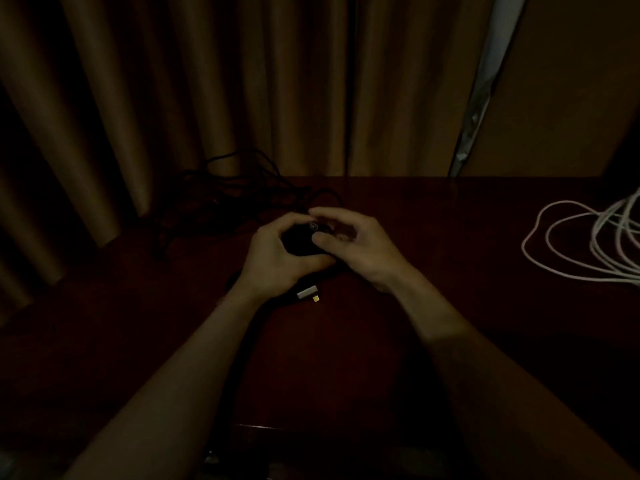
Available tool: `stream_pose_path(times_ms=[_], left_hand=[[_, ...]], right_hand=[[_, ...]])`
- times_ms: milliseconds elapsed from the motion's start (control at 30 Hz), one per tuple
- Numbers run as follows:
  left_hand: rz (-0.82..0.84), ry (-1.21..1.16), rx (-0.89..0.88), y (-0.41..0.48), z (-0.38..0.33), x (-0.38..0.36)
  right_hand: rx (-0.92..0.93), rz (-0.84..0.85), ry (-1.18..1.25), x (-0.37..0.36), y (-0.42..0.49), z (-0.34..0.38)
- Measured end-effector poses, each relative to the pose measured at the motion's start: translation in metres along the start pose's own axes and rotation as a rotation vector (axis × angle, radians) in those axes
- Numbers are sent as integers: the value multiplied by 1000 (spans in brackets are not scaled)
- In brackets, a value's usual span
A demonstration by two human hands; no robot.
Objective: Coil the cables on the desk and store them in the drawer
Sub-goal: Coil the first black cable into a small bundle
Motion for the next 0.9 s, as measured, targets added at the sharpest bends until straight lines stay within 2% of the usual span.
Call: stream_pose_path(times_ms=[200, 433, 600, 733, 900], left_hand=[[-20, 53, 6, 1, -2, -3], [-41, 124, 16, 5, 2, -3], [-22, 185, 5, 5, 4, -3], [9, 340, -39, 5, 5, -10], [46, 377, 30, 12, 15, -4]], right_hand=[[102, -161, -240, 3, 1, 2], [195, -202, -192, 4, 3, 10], [202, -154, -217, -2, 3, 11], [141, -134, -204, 2, 4, 3], [42, 1, -114, -1, 3, -5]])
Point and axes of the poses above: each hand's wrist, its own y-axis towards the middle knuckle, its own x-axis out of the back of the hand, z = x × y, the point moved 5 cm from there along y, towards the middle knuckle, and after that the axes turned 12 degrees about x, right-handed, at the moved point
